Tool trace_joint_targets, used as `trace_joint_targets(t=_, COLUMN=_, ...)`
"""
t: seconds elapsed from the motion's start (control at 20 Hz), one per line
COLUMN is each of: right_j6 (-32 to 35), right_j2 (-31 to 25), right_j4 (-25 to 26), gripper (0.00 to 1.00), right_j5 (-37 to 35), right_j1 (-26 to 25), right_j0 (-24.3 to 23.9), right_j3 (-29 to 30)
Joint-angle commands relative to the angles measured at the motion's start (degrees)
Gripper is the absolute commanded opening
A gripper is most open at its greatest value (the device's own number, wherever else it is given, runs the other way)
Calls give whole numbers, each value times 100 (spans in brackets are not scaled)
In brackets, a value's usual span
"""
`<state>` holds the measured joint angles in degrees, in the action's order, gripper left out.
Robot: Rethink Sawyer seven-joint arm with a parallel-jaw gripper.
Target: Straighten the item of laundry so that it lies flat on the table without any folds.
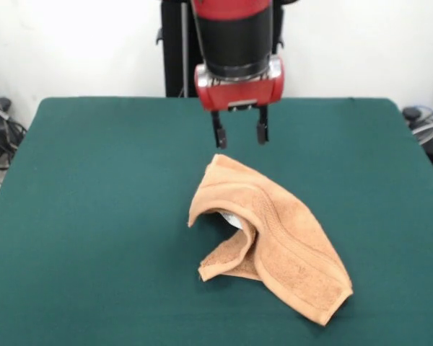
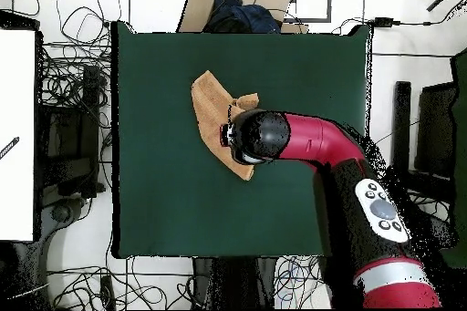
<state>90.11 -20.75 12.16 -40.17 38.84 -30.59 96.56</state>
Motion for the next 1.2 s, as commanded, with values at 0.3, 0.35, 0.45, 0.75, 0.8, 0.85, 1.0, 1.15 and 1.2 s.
trace_joint_targets(t=0.3, right_j6=444, right_j2=-113, right_j4=-50, gripper=100, right_j5=387, right_j1=-700, right_j0=-147, right_j3=108)
trace_joint_targets(t=0.35, right_j6=449, right_j2=-122, right_j4=-50, gripper=100, right_j5=399, right_j1=-715, right_j0=-152, right_j3=95)
trace_joint_targets(t=0.45, right_j6=455, right_j2=-152, right_j4=-57, gripper=100, right_j5=451, right_j1=-738, right_j0=-177, right_j3=99)
trace_joint_targets(t=0.75, right_j6=457, right_j2=-154, right_j4=-101, gripper=100, right_j5=342, right_j1=-886, right_j0=-175, right_j3=-101)
trace_joint_targets(t=0.8, right_j6=416, right_j2=-160, right_j4=-92, gripper=100, right_j5=337, right_j1=-1002, right_j0=-181, right_j3=-213)
trace_joint_targets(t=0.85, right_j6=410, right_j2=-165, right_j4=-98, gripper=100, right_j5=334, right_j1=-1047, right_j0=-188, right_j3=-244)
trace_joint_targets(t=1.0, right_j6=381, right_j2=-187, right_j4=-110, gripper=100, right_j5=344, right_j1=-1167, right_j0=-238, right_j3=-260)
trace_joint_targets(t=1.15, right_j6=369, right_j2=105, right_j4=157, gripper=100, right_j5=159, right_j1=-1346, right_j0=-14, right_j3=-686)
trace_joint_targets(t=1.2, right_j6=330, right_j2=159, right_j4=239, gripper=100, right_j5=167, right_j1=-1422, right_j0=16, right_j3=-812)
